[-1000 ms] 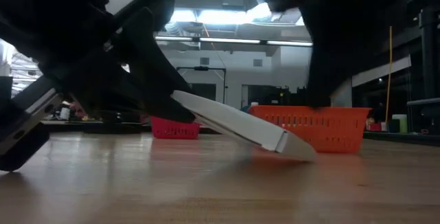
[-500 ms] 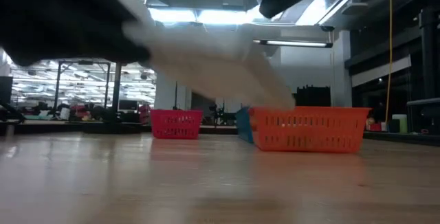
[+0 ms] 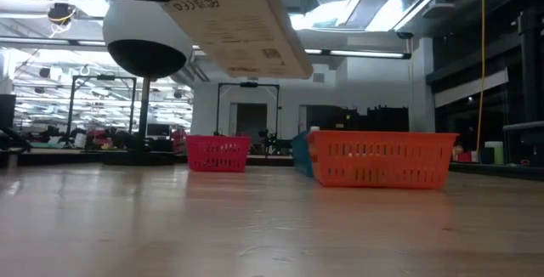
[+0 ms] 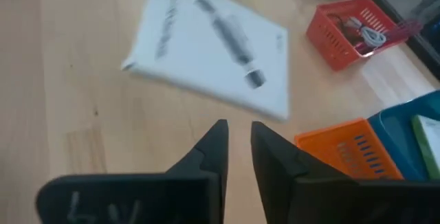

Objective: Pick and place items into bin
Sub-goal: Put the white card reader box into the blue bin

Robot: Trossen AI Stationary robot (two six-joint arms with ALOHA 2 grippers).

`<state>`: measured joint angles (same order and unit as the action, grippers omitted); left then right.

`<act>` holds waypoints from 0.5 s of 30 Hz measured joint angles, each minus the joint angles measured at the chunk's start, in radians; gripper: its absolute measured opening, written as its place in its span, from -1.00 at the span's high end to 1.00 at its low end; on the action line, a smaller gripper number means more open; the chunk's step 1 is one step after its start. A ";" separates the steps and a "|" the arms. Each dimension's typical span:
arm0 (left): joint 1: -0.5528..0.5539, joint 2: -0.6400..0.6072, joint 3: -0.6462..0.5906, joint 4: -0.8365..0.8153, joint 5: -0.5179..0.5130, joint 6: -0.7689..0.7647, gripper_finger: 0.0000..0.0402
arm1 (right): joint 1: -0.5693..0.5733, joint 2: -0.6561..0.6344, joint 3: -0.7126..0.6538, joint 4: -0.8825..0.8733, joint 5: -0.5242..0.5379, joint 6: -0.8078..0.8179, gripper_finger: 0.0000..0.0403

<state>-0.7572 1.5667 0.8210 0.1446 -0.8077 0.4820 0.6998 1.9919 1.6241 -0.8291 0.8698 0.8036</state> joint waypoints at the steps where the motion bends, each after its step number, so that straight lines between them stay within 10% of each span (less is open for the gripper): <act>1: 0.009 -0.022 -0.013 0.001 0.000 0.001 0.88 | 0.000 0.000 0.000 0.001 0.001 -0.009 0.73; 15: 0.142 -0.212 -0.087 0.015 0.135 0.055 0.88 | -0.061 0.000 0.000 0.019 0.004 -0.229 0.33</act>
<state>-0.6154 1.3546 0.7338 0.1591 -0.6732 0.5368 0.6391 1.9919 1.6241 -0.8103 0.8737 0.5744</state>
